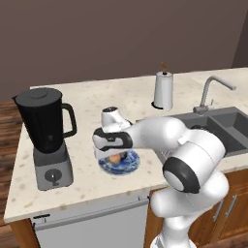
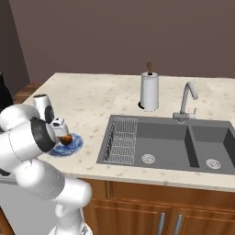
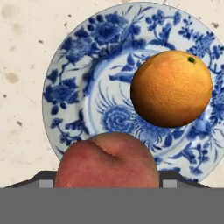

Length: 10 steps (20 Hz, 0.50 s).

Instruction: Pick the peach and orange from the fridge and place them on the plate next to the blender to make a fruit smoothie.

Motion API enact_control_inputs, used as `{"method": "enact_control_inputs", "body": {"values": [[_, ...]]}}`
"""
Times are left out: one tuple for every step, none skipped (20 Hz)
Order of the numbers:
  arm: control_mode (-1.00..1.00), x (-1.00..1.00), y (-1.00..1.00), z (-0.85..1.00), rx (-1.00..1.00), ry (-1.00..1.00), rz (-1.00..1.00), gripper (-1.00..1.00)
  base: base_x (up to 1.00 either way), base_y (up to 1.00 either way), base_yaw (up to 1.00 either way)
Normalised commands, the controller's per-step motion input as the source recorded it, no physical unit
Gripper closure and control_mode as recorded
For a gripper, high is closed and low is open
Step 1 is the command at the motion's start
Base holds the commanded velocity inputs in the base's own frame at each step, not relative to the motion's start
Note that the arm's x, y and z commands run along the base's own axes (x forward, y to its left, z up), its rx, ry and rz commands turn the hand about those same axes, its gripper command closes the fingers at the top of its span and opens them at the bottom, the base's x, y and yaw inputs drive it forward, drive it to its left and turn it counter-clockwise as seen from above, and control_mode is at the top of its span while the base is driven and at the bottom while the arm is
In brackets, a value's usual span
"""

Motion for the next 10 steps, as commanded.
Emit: {"method": "enact_control_inputs", "body": {"values": [[-1.00, 0.08, 0.00, 0.00, 0.00, -0.07, 0.00, -1.00, 0.00, 0.00, 0.00], [-1.00, 0.01, 0.00, 0.00, 0.00, -0.06, 0.00, -1.00, 0.00, 0.00, 0.00], [-1.00, 0.00, 0.00, 0.00, 0.00, -0.05, 0.00, -1.00, 0.00, 0.00, 0.00], [-1.00, 0.00, 0.00, 0.04, 0.00, -0.05, 0.00, -1.00, 0.00, 0.00, 0.00], [-1.00, 0.00, 0.00, 0.16, 0.00, -0.07, 0.00, -1.00, 0.00, 0.00, 0.00], [-1.00, -0.03, -0.04, 0.30, 0.00, -0.11, 0.00, -1.00, 0.00, 0.00, 0.00], [-1.00, -0.11, -0.09, 0.33, 0.00, -0.14, 0.00, -1.00, 0.00, 0.00, 0.00], [-1.00, -0.22, -0.16, 0.36, 0.01, -0.15, 0.00, -1.00, 0.00, 0.00, 0.00], [-1.00, -0.34, -0.26, 0.37, 0.02, -0.17, 0.00, -1.00, 0.00, 0.00, 0.00], [-1.00, -0.60, -0.50, 0.37, 0.05, -0.17, 0.00, -1.00, 0.00, 0.00, 0.00]]}}
